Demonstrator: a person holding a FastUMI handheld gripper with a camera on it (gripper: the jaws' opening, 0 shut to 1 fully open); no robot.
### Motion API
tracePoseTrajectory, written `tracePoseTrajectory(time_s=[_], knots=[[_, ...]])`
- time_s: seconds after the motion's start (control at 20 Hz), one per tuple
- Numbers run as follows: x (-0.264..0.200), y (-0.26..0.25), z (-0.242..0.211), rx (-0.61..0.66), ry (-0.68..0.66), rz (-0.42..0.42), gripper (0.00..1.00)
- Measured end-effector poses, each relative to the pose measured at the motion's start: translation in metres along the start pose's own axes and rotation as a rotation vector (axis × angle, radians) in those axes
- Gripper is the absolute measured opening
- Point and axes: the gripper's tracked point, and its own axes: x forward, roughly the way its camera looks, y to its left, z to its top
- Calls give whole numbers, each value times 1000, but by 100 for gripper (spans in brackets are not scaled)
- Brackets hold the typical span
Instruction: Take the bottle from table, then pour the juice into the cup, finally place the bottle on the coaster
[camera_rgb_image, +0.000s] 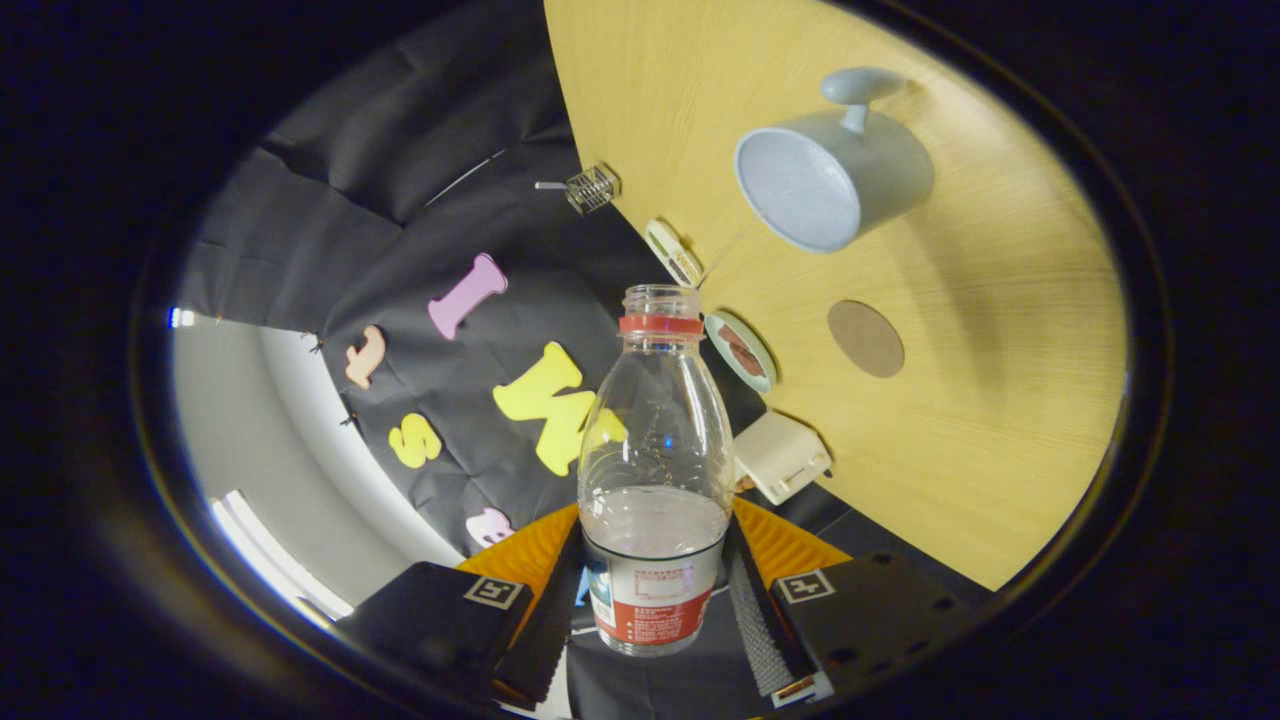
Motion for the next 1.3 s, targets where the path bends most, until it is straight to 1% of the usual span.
tracePoseTrajectory(time_s=[0.35,0.55,0.75,0.9,1.05,1.1,1.2,1.3], knots=[[-3,12,-8,31,12,11,77],[-2,17,-11,5,25,16,77],[0,11,-1,-36,9,9,77],[0,6,2,-132,18,5,77],[1,9,-2,-250,22,38,77],[0,11,-2,-315,15,46,77],[-2,13,-6,-487,1,43,77],[-9,30,-18,-645,-6,56,77]])
